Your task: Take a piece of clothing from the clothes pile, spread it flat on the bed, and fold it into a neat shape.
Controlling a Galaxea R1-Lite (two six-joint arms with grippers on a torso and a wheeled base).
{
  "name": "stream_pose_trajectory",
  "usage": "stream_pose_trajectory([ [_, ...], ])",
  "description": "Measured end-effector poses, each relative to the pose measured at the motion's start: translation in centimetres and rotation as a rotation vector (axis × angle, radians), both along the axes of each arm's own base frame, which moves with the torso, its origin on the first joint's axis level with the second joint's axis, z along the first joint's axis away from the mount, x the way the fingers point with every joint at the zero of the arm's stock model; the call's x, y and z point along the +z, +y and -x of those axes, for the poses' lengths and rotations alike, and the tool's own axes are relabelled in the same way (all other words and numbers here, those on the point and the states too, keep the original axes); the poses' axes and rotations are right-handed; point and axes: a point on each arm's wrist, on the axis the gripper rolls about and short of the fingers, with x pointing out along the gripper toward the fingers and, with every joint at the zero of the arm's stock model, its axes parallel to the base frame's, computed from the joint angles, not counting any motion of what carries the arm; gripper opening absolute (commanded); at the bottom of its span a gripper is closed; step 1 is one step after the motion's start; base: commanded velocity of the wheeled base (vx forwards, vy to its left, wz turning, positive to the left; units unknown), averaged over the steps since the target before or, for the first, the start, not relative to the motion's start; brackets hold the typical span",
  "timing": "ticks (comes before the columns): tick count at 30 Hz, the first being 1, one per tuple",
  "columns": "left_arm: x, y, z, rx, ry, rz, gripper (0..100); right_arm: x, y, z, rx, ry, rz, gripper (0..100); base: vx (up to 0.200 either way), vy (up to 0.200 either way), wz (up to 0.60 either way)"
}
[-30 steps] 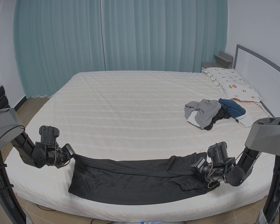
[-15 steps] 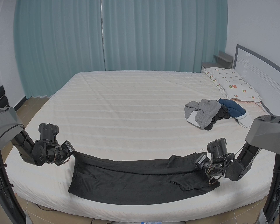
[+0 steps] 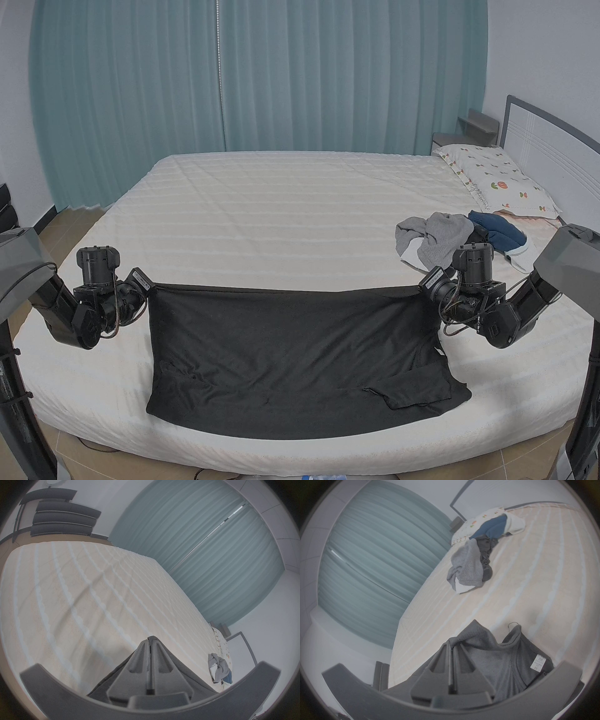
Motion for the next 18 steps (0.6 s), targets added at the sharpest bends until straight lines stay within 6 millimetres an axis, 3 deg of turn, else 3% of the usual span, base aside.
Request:
stream_pose_trajectory([
  [7, -1.7, 0.3, 0.4, 0.008, 0.038, -0.029, 0, -1.2, 0.1, 0.9, 0.04, -0.021, 0.065, 0, 0.0, 0.0, 0.0],
  [18, -2.1, 0.2, 0.6, 0.003, 0.026, -0.042, 0, -0.3, -0.4, 0.2, 0.057, -0.156, 0.11, 0, 0.0, 0.0, 0.0],
])
